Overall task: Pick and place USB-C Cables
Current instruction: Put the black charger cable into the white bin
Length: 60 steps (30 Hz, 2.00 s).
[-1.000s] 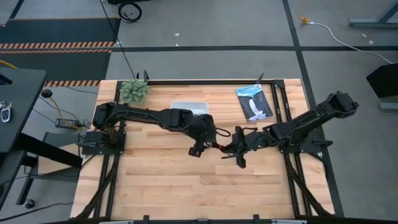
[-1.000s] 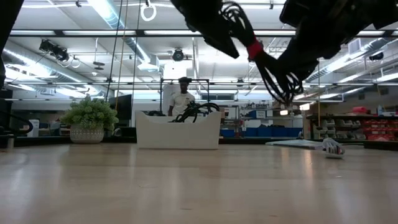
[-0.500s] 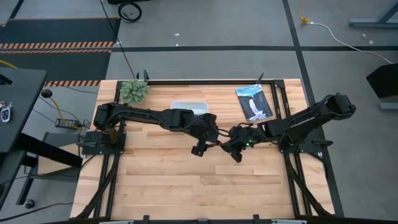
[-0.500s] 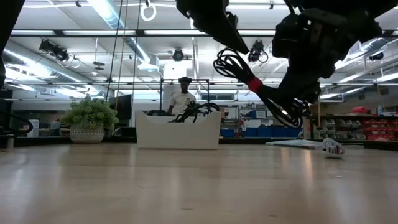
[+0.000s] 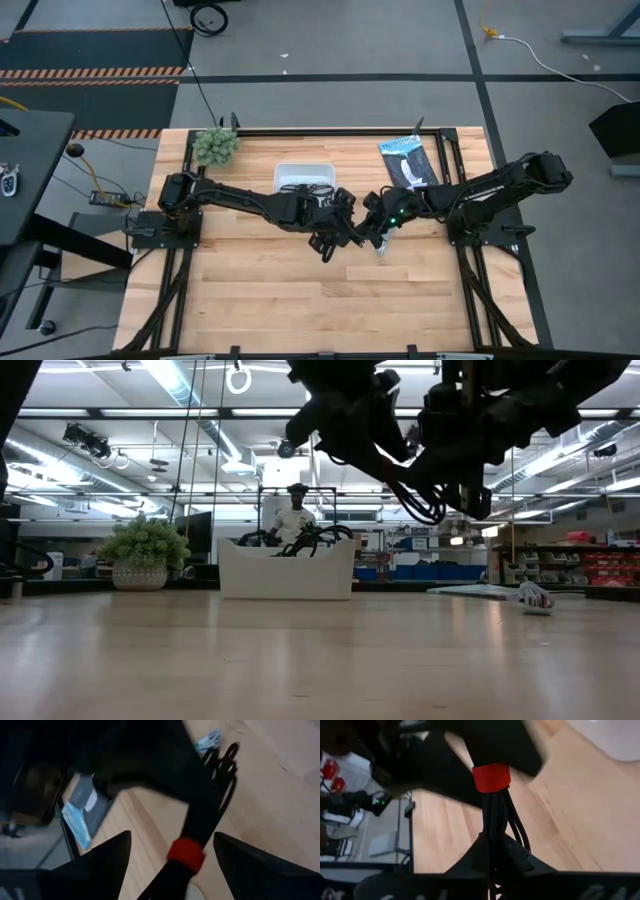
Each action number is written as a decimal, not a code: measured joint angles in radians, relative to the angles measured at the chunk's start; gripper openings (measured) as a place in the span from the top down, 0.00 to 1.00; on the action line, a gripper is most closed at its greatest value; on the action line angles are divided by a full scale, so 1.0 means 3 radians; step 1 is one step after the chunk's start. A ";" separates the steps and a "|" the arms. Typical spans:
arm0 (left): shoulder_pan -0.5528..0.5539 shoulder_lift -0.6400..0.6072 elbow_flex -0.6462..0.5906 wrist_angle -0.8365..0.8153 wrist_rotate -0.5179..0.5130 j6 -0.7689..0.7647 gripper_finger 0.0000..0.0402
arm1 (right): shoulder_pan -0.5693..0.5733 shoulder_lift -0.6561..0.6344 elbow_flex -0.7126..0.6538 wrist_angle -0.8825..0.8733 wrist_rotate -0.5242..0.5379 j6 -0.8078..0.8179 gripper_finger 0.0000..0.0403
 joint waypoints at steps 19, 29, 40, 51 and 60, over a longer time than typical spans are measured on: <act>-0.0036 0.0001 0.0001 -0.0129 -0.0308 0.0409 0.73 | -0.0128 -0.0001 0.0000 0.0160 -0.0320 0.0224 0.92; -0.0026 0.0001 0.0001 -0.0220 -0.0099 0.0197 0.81 | -0.0171 -0.0011 0.0000 0.0159 -0.0349 0.0126 0.77; 0.0305 -0.0009 0.0001 -0.0923 0.0118 -0.0480 0.81 | -0.0651 -0.0562 0.0000 -0.0375 -0.0466 -0.0516 0.66; 0.0975 -0.0137 -0.0003 -0.0894 0.0630 -0.0745 0.81 | -0.0756 -0.1087 -0.0001 -0.0655 0.0198 -0.0951 0.66; 0.1410 -0.0192 -0.0035 -0.0830 0.1224 -0.0997 0.81 | -0.0327 -0.1166 -0.0003 -0.0688 0.0651 -0.0919 0.66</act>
